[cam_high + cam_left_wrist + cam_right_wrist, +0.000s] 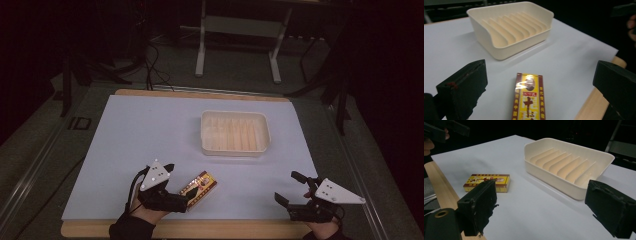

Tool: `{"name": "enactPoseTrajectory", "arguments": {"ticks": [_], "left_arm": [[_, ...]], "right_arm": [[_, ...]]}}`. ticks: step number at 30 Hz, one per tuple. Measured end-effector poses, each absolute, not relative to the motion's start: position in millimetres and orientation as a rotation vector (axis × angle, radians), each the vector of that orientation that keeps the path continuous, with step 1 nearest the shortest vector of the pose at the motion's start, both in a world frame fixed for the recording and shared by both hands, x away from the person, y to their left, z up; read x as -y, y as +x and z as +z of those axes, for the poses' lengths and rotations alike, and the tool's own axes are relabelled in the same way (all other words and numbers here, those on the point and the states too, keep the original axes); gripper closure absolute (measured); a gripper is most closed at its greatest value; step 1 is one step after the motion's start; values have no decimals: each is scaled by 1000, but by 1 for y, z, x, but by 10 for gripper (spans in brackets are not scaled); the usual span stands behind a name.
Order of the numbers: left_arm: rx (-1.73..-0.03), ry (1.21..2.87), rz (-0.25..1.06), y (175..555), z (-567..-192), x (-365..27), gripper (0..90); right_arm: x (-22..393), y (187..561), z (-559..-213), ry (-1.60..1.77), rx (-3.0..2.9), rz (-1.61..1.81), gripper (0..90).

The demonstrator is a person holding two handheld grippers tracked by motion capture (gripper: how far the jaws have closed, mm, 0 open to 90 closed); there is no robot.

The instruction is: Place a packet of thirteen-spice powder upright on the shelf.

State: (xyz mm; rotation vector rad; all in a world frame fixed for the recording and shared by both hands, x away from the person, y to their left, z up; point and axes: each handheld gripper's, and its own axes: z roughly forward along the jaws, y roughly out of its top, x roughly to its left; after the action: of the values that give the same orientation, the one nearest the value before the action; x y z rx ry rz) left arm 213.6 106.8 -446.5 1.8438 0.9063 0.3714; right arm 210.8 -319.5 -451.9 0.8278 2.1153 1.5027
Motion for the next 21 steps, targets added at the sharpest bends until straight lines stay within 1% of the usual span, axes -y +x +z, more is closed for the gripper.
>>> {"name": "enactPoseTrajectory", "arguments": {"ticks": [2,3,7,16,17,18,21], "left_arm": [[-919,1868,401,215,-447,-103,3],[-916,1875,383,217,-448,-102,3],[-926,1906,390,220,-450,-94,3],[-942,1952,354,230,-454,-79,12],[-948,1980,358,233,-456,-75,12],[-953,2010,330,236,-459,-72,12],[-969,2027,325,238,-463,-68,13]], "right_arm": [[320,211,-452,830,-2113,1504,103],[320,211,-452,830,-2113,1505,103],[320,211,-452,829,-2114,1504,103],[318,210,-452,823,-2123,1507,103],[318,210,-452,824,-2123,1507,103],[318,210,-453,822,-2123,1507,103],[318,210,-453,820,-2124,1507,103]]}}
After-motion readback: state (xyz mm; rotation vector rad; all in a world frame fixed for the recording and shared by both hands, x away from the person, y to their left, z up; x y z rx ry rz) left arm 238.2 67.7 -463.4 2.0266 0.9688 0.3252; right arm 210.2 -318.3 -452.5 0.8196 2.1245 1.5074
